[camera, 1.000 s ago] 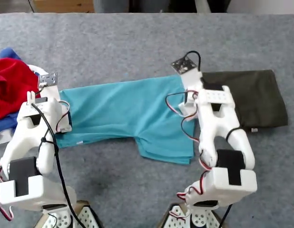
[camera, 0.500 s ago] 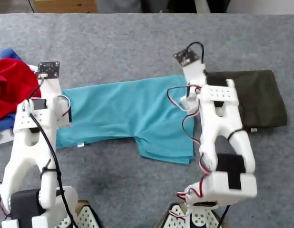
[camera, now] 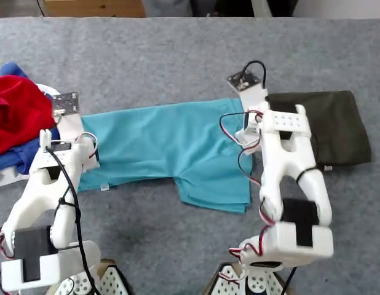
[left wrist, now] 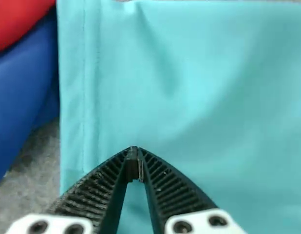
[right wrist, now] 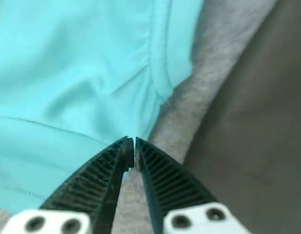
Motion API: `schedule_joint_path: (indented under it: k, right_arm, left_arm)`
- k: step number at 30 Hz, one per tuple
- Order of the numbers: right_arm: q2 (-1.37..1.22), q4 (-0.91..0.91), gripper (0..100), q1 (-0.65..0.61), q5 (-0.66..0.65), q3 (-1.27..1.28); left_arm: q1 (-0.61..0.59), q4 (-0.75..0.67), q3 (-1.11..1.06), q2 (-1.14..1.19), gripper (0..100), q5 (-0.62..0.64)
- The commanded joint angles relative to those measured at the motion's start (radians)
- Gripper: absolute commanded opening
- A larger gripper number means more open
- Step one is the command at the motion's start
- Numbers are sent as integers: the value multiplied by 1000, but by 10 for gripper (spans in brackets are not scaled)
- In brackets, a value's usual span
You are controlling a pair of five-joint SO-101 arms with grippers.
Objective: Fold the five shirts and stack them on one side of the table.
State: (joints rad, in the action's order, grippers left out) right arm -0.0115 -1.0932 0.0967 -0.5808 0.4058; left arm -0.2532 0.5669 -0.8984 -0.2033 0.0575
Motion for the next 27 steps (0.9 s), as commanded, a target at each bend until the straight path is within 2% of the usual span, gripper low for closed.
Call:
schedule_joint_path:
  k: [1,4,10,12,16,19,23,27]
  right_arm:
    - [151,-38,15,-8,-8,-53]
    - [248,-112,15,-23,-51,-48]
    - [371,-292,18,-215,-416,156]
    - [404,-292,18,-276,-480,259]
    - [473,-247,23,-387,-485,417]
    - [527,-216,93,-446,-485,501]
    - [559,-181,216,-477,-483,559]
    - [558,-132,240,-477,-485,599]
  left_arm:
    - [-36,-18,5,-2,29,49]
    - [-47,-17,2,-2,29,52]
    - [-82,-15,1,-2,29,55]
    - [-84,-15,1,-2,29,55]
    - [-81,-15,1,-2,29,55]
    - [-81,-15,1,-2,29,55]
    - [-76,-15,1,-2,29,48]
    - [-74,-15,1,-2,29,48]
